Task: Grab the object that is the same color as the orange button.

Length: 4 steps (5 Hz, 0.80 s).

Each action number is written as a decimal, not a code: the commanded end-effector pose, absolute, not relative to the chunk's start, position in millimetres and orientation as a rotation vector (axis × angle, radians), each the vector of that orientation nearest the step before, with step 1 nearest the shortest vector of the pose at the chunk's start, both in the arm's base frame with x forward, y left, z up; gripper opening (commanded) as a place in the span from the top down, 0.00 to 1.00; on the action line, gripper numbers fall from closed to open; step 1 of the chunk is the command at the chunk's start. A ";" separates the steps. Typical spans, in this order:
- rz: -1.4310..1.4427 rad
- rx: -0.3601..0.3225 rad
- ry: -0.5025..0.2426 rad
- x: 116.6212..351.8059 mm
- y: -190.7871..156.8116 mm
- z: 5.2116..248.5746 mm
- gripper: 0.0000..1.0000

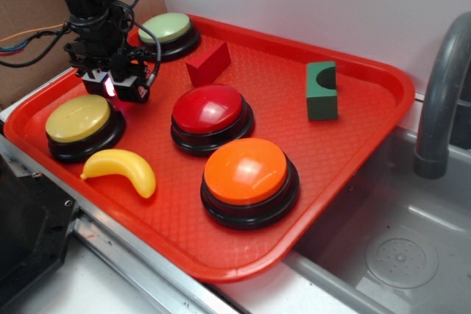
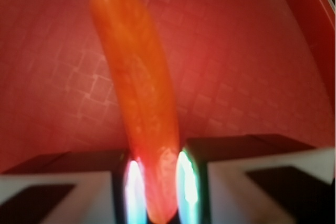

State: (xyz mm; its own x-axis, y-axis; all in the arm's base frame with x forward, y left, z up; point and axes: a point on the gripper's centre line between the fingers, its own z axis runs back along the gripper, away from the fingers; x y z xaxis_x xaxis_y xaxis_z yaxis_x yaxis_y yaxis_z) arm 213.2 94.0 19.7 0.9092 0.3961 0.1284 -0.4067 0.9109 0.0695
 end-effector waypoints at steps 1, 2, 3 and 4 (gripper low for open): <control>0.189 0.109 -0.174 214.8 62.7 56.1 1.00; 0.128 0.070 -0.124 211.7 31.1 91.8 1.00; 0.002 0.022 0.009 195.6 2.3 143.2 1.00; -0.094 0.010 -0.028 189.1 -13.9 193.0 1.00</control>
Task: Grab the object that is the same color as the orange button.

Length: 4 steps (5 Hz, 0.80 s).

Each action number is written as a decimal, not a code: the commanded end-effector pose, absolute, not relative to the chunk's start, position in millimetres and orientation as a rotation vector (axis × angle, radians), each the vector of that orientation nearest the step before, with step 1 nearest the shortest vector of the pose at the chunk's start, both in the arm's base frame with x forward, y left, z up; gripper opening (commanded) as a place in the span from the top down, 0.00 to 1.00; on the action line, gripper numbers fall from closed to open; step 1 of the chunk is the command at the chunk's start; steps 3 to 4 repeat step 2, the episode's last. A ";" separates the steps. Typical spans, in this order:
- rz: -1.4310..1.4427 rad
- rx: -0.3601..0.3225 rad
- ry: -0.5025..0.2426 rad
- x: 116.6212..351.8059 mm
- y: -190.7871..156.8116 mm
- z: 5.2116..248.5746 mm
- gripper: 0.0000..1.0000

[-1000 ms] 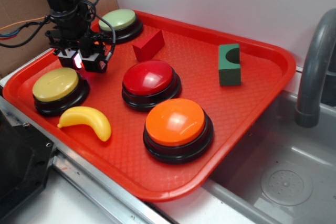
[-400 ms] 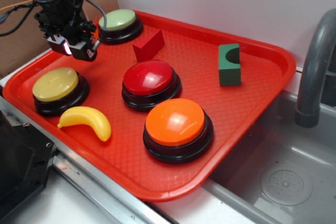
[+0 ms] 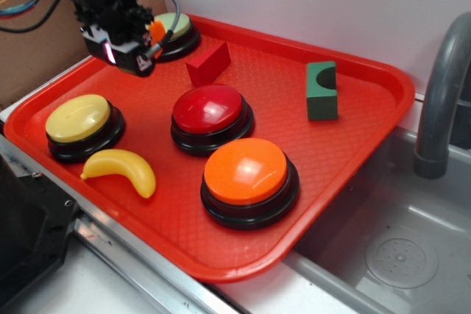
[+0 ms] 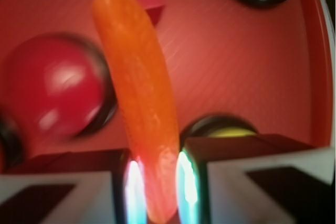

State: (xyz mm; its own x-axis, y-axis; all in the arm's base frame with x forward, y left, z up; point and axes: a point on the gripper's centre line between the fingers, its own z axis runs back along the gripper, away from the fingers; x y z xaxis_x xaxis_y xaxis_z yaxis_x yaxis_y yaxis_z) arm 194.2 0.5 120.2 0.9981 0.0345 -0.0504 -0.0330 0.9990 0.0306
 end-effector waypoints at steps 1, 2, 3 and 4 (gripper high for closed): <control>-0.104 0.009 -0.042 189.3 -16.3 239.4 1.00; -0.073 0.101 -0.082 183.5 -11.4 239.3 1.00; -0.073 0.101 -0.082 183.5 -11.4 239.3 1.00; -0.073 0.101 -0.082 183.5 -11.4 239.3 1.00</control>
